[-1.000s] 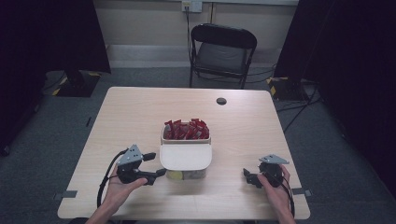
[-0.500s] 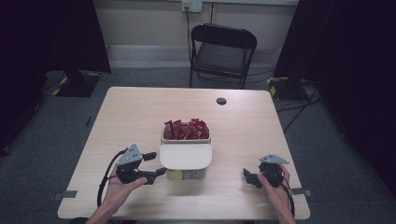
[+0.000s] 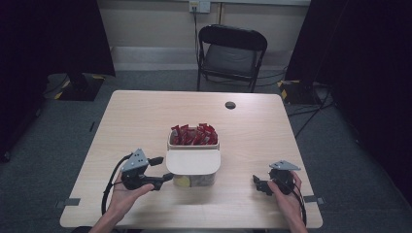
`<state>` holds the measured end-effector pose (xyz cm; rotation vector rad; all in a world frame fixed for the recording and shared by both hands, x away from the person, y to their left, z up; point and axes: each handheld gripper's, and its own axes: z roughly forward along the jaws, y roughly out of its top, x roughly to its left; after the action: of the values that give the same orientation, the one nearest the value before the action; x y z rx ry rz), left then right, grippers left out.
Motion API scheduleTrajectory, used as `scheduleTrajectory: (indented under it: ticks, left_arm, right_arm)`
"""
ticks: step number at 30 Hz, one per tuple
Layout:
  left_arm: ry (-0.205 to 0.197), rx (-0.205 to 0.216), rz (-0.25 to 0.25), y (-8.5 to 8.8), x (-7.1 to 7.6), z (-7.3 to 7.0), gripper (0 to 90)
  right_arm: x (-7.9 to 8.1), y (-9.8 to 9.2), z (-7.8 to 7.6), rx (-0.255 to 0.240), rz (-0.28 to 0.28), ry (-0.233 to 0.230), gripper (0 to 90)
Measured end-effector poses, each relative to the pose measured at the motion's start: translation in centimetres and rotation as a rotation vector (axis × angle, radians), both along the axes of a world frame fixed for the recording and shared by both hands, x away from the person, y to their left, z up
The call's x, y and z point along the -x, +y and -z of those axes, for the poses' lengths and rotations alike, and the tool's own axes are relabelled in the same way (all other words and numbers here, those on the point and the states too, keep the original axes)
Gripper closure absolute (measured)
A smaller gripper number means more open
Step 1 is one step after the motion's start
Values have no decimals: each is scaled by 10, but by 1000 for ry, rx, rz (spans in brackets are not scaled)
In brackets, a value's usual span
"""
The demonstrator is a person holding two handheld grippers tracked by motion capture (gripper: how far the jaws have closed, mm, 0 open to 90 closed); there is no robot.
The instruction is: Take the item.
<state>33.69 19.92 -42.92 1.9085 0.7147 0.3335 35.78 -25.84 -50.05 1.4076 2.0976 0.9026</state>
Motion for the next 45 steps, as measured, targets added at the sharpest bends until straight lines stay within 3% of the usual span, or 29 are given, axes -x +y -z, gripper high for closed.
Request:
scheduleTrajectory:
  ticks: [8, 11, 17, 23, 36, 45]
  left_arm:
    - [-1, 5, 1, 1, -1, -1, 271]
    - [-9, 6, 23, 0, 0, -3, 328]
    - [-20, 20, 13, -1, -1, -5, 320]
    - [-27, 6, 11, -1, 1, -7, 354]
    - [-25, 29, 10, 0, -2, -13, 323]
    - [-42, 39, 22, -1, -2, -19, 353]
  right_arm:
    - [0, 0, 0, 0, 0, 0, 105]
    - [0, 0, 0, 0, 2, 0, 103]
    - [0, 0, 0, 0, 2, 0, 102]
    - [0, 0, 0, 0, 2, 0, 101]
    - [0, 0, 0, 1, 2, 0, 101]
    - [0, 0, 0, 1, 2, -1, 100]
